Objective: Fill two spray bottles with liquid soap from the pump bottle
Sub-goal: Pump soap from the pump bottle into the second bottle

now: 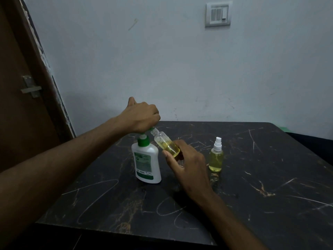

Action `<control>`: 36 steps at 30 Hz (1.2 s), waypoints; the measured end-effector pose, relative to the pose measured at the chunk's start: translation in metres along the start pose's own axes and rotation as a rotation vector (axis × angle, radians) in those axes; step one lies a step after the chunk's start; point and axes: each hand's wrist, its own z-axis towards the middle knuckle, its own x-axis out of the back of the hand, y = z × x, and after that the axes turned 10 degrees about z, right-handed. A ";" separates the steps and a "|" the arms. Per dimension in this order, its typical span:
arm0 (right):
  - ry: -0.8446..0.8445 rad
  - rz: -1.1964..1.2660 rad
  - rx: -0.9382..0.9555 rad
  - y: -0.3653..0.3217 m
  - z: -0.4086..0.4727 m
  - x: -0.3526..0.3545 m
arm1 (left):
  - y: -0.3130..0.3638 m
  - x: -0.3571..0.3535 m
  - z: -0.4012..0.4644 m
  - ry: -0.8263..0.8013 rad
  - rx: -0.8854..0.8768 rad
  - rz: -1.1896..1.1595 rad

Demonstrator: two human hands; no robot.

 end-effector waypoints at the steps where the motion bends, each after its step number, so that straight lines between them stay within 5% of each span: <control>1: 0.001 -0.001 -0.001 0.000 0.000 0.000 | 0.001 0.001 0.000 0.000 0.004 -0.004; 36: 0.013 -0.014 0.017 0.003 0.000 -0.001 | 0.002 0.009 -0.004 -0.036 0.005 -0.007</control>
